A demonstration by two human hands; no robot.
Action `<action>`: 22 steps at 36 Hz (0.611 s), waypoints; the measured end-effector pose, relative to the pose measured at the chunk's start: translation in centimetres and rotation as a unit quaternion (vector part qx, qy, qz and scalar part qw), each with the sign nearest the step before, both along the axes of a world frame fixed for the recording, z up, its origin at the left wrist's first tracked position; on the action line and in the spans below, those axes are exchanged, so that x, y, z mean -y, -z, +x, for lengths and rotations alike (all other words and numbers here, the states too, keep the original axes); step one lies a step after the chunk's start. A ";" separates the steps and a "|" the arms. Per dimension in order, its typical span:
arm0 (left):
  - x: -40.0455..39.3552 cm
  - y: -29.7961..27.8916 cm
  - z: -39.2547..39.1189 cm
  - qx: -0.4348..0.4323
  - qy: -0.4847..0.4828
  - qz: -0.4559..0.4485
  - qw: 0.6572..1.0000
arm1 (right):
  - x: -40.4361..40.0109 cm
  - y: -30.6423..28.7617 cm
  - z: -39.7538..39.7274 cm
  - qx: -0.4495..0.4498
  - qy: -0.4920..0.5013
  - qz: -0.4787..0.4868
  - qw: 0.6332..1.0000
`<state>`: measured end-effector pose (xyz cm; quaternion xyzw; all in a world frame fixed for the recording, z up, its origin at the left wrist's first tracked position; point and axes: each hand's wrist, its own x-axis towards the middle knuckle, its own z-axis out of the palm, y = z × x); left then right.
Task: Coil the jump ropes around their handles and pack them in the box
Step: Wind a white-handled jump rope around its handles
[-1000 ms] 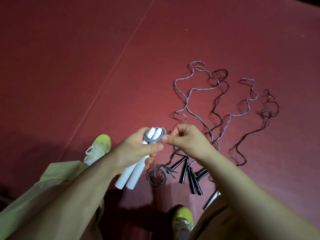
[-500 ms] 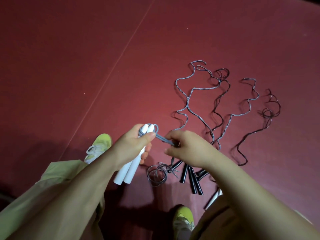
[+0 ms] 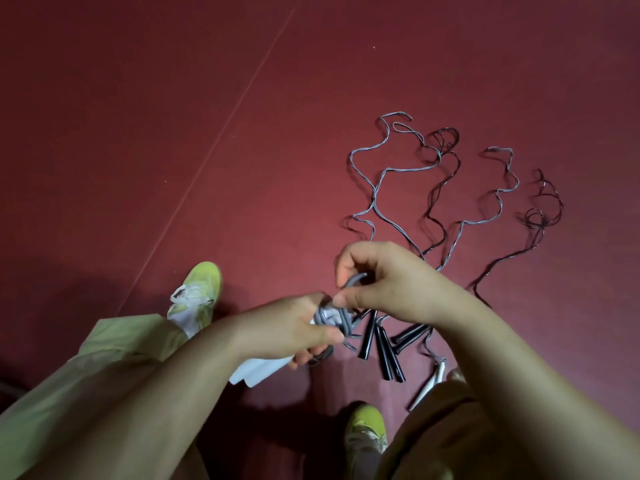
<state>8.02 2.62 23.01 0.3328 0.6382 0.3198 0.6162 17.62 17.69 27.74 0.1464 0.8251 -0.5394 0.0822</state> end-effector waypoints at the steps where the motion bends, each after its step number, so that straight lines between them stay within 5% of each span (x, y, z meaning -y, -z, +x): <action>1: 0.0 -0.3 0.2 0.019 0.013 0.005 1.000 | 0.0 0.1 -0.1 -0.003 0.008 -0.032 0.999; 7: 0.1 -1.8 0.3 0.132 0.030 0.039 0.990 | 0.8 1.5 -0.7 0.014 0.058 -0.190 0.980; 13: 0.4 -2.0 -0.1 0.165 -0.099 0.126 0.973 | 0.9 2.7 -1.5 0.038 0.178 -0.310 0.933; 22: 0.1 -2.3 -1.3 0.119 -0.235 0.117 0.957 | 1.2 2.3 -1.9 0.019 0.198 -0.285 0.937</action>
